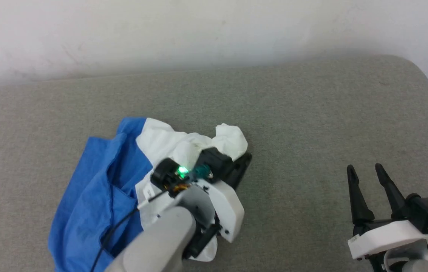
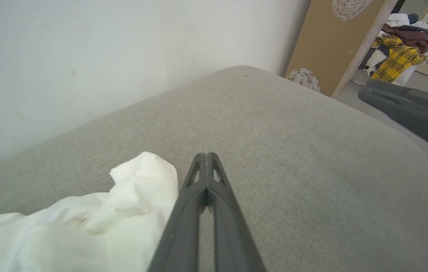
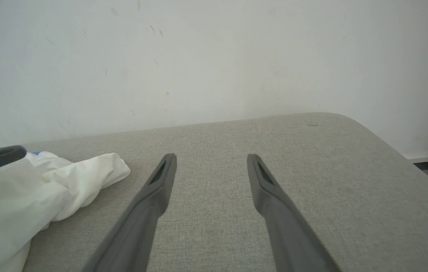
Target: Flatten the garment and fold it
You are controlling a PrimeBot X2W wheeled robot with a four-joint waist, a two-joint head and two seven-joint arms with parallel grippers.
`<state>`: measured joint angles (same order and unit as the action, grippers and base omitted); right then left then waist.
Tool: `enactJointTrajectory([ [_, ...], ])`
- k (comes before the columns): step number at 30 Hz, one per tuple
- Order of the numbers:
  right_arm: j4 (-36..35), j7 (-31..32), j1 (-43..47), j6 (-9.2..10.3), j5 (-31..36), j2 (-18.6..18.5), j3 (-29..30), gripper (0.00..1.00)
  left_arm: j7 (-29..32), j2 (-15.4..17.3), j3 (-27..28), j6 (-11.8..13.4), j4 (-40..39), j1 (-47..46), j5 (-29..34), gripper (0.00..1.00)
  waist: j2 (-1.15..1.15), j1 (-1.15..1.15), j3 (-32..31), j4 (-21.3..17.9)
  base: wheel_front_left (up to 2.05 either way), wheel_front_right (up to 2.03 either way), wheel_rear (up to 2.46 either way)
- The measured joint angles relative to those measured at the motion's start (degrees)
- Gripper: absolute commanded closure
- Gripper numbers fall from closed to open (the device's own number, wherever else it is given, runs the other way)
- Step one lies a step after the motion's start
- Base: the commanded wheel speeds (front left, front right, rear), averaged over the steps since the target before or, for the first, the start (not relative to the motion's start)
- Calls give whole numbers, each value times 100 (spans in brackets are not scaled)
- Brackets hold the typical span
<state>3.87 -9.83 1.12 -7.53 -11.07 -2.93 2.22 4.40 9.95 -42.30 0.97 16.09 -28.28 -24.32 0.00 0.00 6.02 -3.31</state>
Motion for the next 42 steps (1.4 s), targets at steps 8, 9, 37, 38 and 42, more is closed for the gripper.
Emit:
enactJointTrajectory([
  [8,27,-31,0,0,-2,-1,14,0,-247,-51,-190,-151,492,252,-53,100,0,0,75,-73,0,0,0],
  [9,33,-31,0,-1,-2,-1,14,0,-250,-31,-163,-145,504,266,-85,100,0,0,72,-67,0,0,0],
  [37,145,-87,2,0,-62,-1,-36,0,1584,2138,1039,1068,-1608,1770,-914,69,0,0,41,229,0,0,0],
  [38,156,-87,-1,-1,-63,-1,-51,0,1605,2157,1034,1068,-1549,1769,-913,100,0,0,45,213,0,0,0],
  [42,174,-96,-1,-1,-113,-1,-51,0,1716,2206,1001,1061,-1381,1765,-956,100,0,0,50,145,0,0,0],
])
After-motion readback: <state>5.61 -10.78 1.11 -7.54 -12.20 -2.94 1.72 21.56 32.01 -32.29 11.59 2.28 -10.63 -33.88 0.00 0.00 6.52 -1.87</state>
